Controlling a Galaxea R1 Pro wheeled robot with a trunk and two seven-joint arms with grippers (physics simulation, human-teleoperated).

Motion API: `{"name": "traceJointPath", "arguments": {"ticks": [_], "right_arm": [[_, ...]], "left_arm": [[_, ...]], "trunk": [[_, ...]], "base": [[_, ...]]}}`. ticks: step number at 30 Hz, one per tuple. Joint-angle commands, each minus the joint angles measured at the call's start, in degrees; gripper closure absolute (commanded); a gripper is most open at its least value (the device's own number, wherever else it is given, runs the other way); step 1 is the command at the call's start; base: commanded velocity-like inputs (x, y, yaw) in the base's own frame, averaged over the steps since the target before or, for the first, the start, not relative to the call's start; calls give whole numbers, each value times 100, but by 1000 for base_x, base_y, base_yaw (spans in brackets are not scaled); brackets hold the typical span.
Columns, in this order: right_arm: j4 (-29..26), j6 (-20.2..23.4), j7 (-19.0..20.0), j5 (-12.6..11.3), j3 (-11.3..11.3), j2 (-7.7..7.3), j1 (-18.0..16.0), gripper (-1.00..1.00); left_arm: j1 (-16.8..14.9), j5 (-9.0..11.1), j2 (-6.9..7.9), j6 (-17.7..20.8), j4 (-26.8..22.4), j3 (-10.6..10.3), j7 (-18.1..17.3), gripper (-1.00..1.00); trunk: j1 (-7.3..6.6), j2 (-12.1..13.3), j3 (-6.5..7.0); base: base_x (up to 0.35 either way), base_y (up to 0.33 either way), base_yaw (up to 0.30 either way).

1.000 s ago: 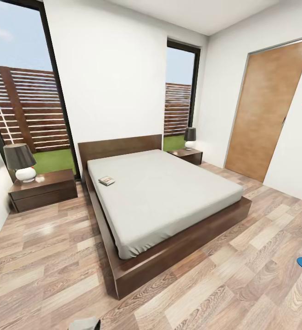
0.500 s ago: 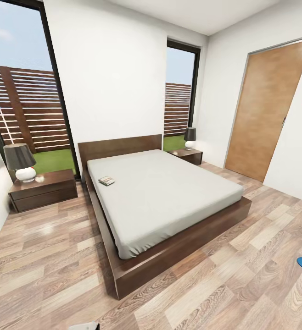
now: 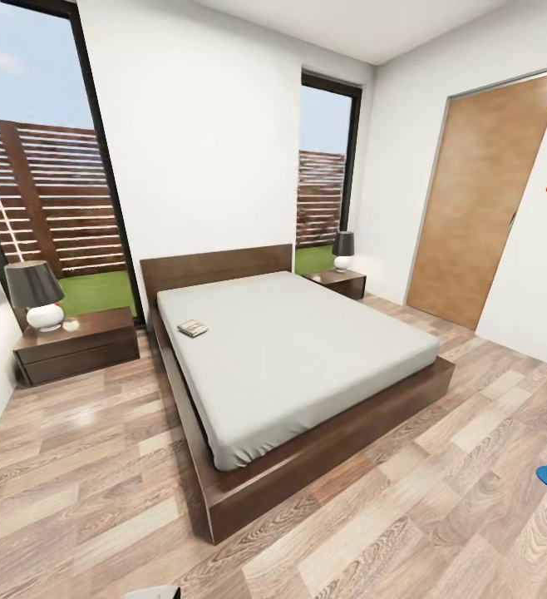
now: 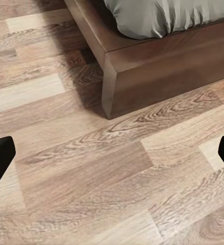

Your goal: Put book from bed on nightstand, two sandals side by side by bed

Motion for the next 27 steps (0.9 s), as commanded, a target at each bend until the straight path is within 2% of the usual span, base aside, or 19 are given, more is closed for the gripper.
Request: {"name": "traceJointPath", "arguments": {"ticks": [1, 10, 27], "right_arm": [[4, -19, 5, -2, -12, 2, -3, -100], [4, -20, 7, 0, -3, 2, -5, -100], [4, -14, 10, -10, -32, 2, -3, -100]], "left_arm": [[-3, 51, 1, -15, 2, -6, -1, -100], [-3, 51, 1, -15, 2, -6, -1, -100], [-3, 48, -4, -15, 29, -8, -1, -100]], "trunk": [[0, -3, -6], [0, -3, -5], [0, -3, 43]], "base": [[0, 0, -3], [0, 0, -76], [0, 0, -283]]}}
